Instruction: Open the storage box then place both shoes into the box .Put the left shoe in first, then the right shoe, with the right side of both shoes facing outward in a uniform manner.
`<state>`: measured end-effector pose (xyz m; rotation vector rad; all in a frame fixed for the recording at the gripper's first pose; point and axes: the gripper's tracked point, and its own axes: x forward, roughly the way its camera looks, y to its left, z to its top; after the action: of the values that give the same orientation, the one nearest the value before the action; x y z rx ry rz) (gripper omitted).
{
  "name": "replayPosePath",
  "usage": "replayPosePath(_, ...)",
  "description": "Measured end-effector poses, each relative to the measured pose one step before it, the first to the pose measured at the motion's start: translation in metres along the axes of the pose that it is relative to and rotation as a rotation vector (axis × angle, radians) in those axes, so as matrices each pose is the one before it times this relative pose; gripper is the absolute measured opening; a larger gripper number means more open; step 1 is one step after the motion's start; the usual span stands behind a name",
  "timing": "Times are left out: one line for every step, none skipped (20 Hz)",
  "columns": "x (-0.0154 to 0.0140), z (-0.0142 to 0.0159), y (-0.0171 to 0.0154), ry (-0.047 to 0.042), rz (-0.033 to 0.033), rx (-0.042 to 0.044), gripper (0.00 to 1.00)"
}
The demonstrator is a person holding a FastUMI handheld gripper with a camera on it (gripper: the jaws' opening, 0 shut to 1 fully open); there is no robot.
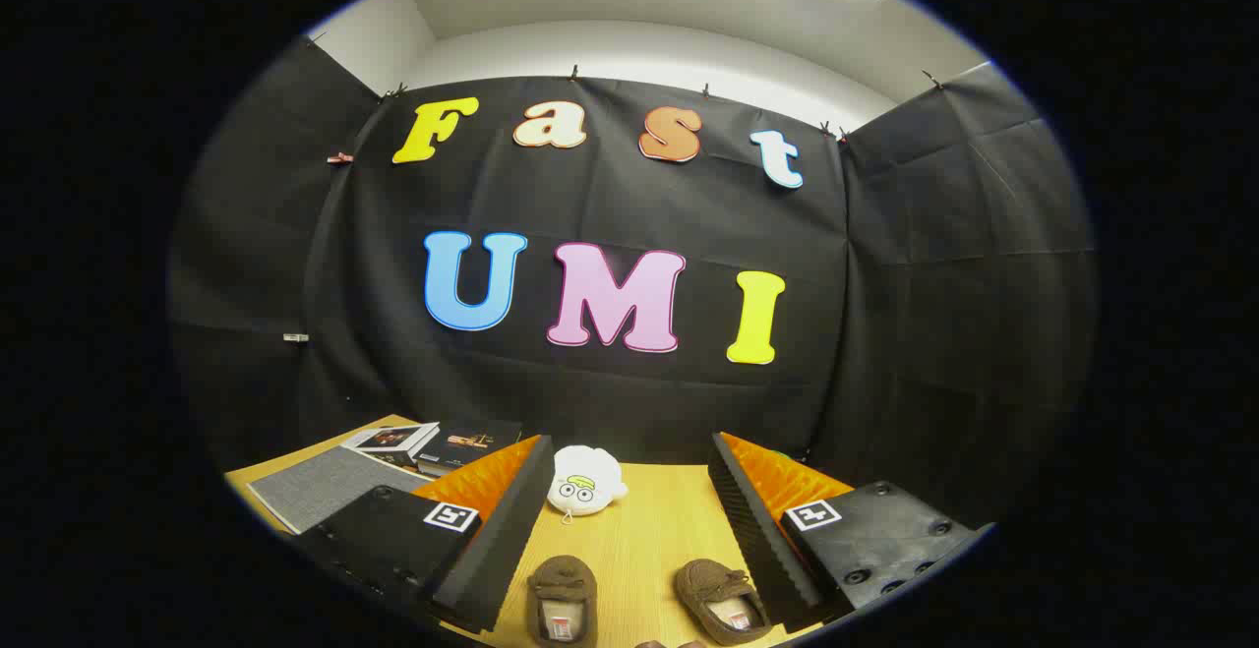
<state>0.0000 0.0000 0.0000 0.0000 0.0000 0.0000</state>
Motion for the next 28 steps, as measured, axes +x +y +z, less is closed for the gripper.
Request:
replayPosePath(-0.00082,-0.00105,-0.00018,0.00337,-0.00126,0.00315,0.97)
replayPosePath(0.00028,0.00058,-0.00088,0.00082,-0.00165,0.00378,0.97)
replayPosePath(0.00005,0.00085,-0.00049,-0.00234,0.00150,0.00259,0.97)
replayPosePath(0.00075,0.00116,-0.00035,-0.00191,-0.00133,-0.00249,0.97)
replayPosePath(0.00040,0.00060,-0.00160,-0.00280,-0.00122,-0.00271,0.97)
replayPosePath(0.00023,-0.00087,-0.00042,0.00326,-0.00080,0.00168,0.97)
replayPosePath(0.00050,-0.00125,0.00041,0.00548,0.00101,0.00662,0.97)
replayPosePath(-0.00034,-0.00159,0.00039,0.00535,-0.00063,0.00236,0.97)
replayPosePath(0.00005,-0.00129,-0.00017,0.00451,-0.00364,-0.00685,0.97)
replayPosePath(0.00006,-0.00063,-0.00098,0.00276,-0.00360,-0.00923,0.97)
replayPosePath(0.00052,-0.00009,0.00175,0.00142,0.00229,-0.00400,0.97)
replayPosePath(0.00025,-0.00097,0.00190,0.00161,0.00253,0.00202,0.97)
replayPosePath(-0.00053,-0.00186,0.00089,0.00323,0.00201,-0.00043,0.97)
replayPosePath(0.00032,-0.00112,0.00057,0.00383,-0.00009,-0.00251,0.97)
replayPosePath(0.00031,0.00134,0.00056,0.00042,0.00137,-0.00050,0.97)
replayPosePath(-0.00022,-0.00075,0.00158,0.00141,0.00228,0.00165,0.97)
replayPosePath(0.00065,-0.00081,0.00205,0.00308,0.00309,0.00119,0.97)
replayPosePath(0.00041,-0.00137,0.00178,0.00422,0.00413,0.00118,0.97)
replayPosePath(-0.00071,-0.00088,0.00232,0.00485,0.00446,0.00081,0.97)
replayPosePath(0.00013,-0.00095,0.00215,0.00460,0.00595,0.00109,0.97)
replayPosePath(0.00054,-0.00008,0.00287,0.00548,0.00814,0.00502,0.97)
replayPosePath(0.00011,-0.00183,0.00461,0.00896,0.01500,0.00880,0.97)
replayPosePath(0.00118,-0.00283,0.00533,0.01423,0.01710,0.00913,0.97)
replayPosePath(0.00188,-0.00355,0.00445,0.02018,0.01779,0.01012,0.97)
replayPosePath(0.00217,-0.00583,0.00266,0.02580,0.01483,0.01549,0.97)
replayPosePath(0.00245,-0.00577,0.00307,0.02994,0.01498,0.02140,0.97)
replayPosePath(0.00306,-0.00604,0.00245,0.03098,0.01379,0.02687,0.97)
replayPosePath(0.00366,-0.00489,0.00118,0.03314,0.00942,0.02981,0.97)
